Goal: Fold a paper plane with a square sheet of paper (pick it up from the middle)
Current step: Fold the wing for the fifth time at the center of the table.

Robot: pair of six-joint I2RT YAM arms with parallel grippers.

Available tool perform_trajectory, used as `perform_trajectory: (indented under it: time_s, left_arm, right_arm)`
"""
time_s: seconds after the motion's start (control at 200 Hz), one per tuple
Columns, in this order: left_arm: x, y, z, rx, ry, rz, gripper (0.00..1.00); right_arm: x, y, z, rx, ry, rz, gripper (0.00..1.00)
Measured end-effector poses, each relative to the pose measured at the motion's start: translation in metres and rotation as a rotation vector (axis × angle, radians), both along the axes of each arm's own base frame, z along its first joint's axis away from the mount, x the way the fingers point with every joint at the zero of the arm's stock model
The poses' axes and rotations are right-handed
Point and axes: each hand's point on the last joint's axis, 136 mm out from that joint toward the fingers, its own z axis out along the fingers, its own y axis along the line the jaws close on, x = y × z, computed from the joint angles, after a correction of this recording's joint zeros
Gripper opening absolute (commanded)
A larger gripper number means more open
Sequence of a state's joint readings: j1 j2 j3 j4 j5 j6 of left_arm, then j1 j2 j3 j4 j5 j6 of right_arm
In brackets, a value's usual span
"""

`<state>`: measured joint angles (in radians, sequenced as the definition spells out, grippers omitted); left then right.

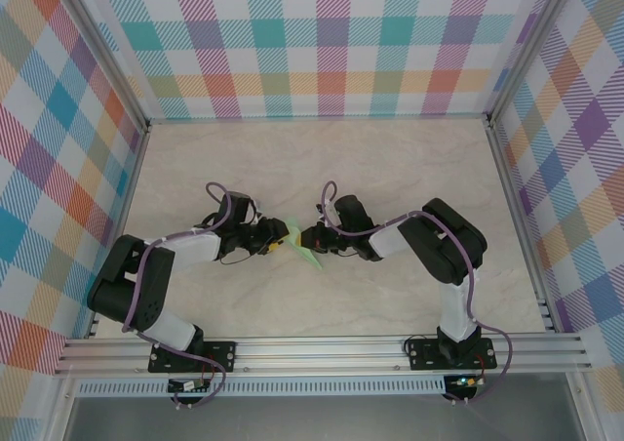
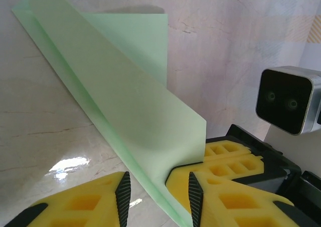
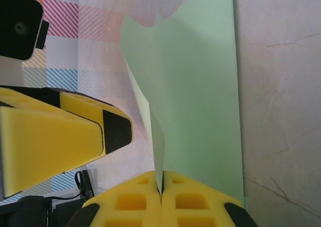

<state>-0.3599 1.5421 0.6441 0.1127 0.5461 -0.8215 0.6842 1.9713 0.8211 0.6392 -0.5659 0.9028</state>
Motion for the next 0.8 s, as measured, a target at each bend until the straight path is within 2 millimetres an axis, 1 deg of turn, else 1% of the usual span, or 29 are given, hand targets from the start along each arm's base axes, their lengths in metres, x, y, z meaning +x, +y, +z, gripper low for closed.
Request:
perform_trajectory:
  time_s: [0.155,0.32,0.56,0.805]
  left_arm:
    - [0.001,-0.003,-0.003,-0.004,0.000,-0.010,0.29]
    - [0.002,-0.006,-0.007,-0.008,0.000,-0.020,0.25]
    - [0.003,-0.008,-0.010,-0.016,0.005,-0.029,0.24]
    - [0.004,-0.013,-0.008,-0.034,-0.003,-0.046,0.22]
  right_arm:
    - [0.000,-0.002,-0.004,-0.005,0.020,-0.006,0.00]
    - [-0.003,-0.005,-0.015,-0.031,0.063,-0.012,0.00]
    - [-0.002,-0.006,-0.015,-0.027,0.075,-0.012,0.00]
    - [-0.002,-0.005,-0.016,-0.031,0.093,-0.006,0.00]
